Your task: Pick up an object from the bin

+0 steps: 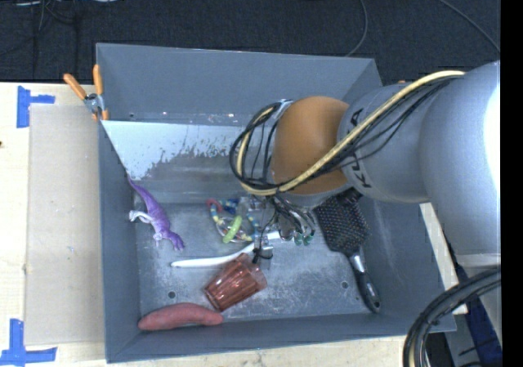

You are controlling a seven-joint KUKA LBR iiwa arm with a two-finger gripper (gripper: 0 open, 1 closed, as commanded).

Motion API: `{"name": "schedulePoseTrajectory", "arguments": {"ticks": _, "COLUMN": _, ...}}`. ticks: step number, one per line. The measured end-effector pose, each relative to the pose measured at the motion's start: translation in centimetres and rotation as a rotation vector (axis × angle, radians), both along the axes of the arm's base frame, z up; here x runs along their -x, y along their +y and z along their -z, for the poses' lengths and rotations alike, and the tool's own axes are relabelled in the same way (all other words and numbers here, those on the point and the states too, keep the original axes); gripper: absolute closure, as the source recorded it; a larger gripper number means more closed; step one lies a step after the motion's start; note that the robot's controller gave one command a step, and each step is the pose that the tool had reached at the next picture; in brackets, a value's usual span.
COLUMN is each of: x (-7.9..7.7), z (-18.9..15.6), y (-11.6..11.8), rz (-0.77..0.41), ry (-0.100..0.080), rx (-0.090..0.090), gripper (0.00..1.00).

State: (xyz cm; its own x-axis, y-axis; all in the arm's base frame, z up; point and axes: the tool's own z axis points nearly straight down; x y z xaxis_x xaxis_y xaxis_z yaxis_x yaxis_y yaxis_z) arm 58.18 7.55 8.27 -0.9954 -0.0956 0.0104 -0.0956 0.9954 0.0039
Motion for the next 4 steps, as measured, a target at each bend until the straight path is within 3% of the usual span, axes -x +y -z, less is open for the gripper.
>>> {"name": "schedulePoseTrajectory", "arguments": {"ticks": 1, "x": 2.2, "z": 1.3, "y": -1.9, "rz": 0.063, "ry": -0.003, "rx": 0.001, "gripper": 1.0}}
{"name": "schedulePoseTrajectory", "arguments": {"ticks": 2, "x": 2.2, "z": 1.3, "y": -1.9, "rz": 0.063, "ry": -0.003, "rx": 0.001, "gripper": 1.0}}
{"name": "schedulePoseTrajectory", "arguments": {"ticks": 3, "x": 3.2, "z": -4.0, "y": -2.4, "rz": 0.072, "ry": 0.005, "rx": 0.001, "gripper": 1.0}}
{"name": "schedulePoseTrajectory", "arguments": {"ticks": 4, "x": 3.0, "z": -9.4, "y": -0.5, "rz": 0.106, "ry": 0.0, "rx": 0.001, "gripper": 1.0}}
